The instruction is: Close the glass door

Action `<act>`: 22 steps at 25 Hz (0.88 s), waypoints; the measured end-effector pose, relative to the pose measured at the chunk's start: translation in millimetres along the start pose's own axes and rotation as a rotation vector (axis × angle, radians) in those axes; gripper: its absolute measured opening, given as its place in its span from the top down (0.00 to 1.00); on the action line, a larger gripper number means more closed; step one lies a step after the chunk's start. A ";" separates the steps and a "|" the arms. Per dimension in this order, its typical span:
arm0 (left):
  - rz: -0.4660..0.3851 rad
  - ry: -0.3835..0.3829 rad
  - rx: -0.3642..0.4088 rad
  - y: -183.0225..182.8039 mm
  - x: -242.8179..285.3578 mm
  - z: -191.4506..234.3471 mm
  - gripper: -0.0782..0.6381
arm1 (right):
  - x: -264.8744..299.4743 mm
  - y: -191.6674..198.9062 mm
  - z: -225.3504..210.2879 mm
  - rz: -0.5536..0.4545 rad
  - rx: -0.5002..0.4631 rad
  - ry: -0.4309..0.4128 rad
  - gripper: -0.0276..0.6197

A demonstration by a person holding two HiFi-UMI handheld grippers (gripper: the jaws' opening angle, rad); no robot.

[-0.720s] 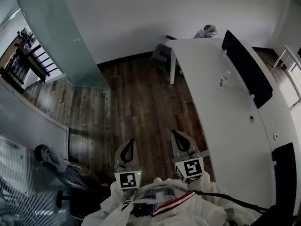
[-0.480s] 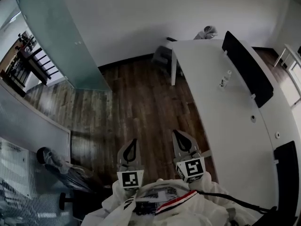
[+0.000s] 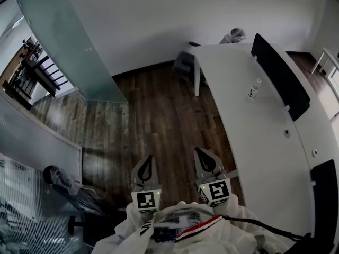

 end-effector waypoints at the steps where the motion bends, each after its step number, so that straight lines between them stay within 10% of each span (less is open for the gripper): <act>1: 0.001 0.000 -0.004 -1.5 0.7 -2.7 0.89 | -1.8 1.6 -2.1 -0.002 0.001 -0.003 0.95; 10: 0.056 0.005 0.027 23.5 7.8 -6.9 0.89 | 8.4 37.3 -10.3 0.053 0.045 -0.042 0.95; 22: 0.032 0.083 0.021 40.7 120.4 86.3 0.89 | 168.1 32.7 8.7 0.038 -0.050 -0.116 0.95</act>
Point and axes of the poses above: the fingertips, and each gripper's own axes: x forward along the fingers, z to its left, y out of its underside, the point moved 1 cm from there along -x, backward along the fingers, and after that the axes turned 1 degree about y, right-handed, at the moved point
